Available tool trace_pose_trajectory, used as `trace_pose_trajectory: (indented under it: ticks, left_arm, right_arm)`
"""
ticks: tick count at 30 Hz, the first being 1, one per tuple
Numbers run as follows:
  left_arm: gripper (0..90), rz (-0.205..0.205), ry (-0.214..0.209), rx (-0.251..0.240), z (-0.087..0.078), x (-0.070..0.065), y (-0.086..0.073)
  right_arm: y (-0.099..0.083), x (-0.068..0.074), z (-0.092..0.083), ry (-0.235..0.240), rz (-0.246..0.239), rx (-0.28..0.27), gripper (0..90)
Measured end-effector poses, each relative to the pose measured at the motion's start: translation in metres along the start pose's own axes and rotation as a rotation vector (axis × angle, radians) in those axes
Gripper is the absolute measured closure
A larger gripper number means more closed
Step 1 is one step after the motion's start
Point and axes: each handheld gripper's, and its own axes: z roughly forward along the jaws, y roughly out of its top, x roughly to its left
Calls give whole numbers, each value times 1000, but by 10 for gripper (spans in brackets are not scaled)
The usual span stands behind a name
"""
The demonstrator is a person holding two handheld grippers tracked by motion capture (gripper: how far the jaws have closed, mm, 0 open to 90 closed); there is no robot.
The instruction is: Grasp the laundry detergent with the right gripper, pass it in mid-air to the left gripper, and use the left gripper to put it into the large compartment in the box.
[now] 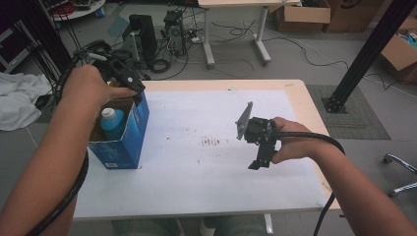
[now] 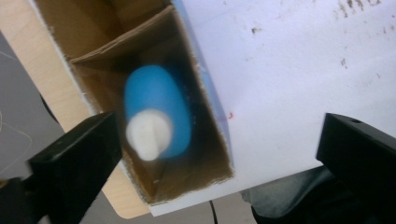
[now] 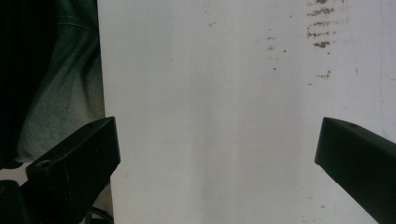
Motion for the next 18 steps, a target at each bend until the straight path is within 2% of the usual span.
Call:
trace_pose_trajectory:
  ticks: [4, 8, 11, 13, 16, 18]
  left_arm:
    - [3, 50, -17, -15, -2, -9, 3]
    - [1, 126, -48, -37, -5, -22, 5]
    - [2, 188, -85, -22, 0, -34, 7]
    - [1, 245, -109, -7, 7, -45, 9]
    - [1, 333, -121, 5, 14, -62, 11]
    - [1, 418, -121, 13, 19, -74, 11]
  right_arm:
    - [-3, 1, 0, 1, 7, 0, 0]
    - [-6, 1, -3, -2, 14, 4, 0]
    - [-6, 0, -5, -9, 13, 3, 0]
    - [-6, 0, -5, -12, 14, 3, 0]
    - [-6, -1, -5, -9, 14, 5, 0]
    - [-6, -2, -4, -6, 16, 8, 0]
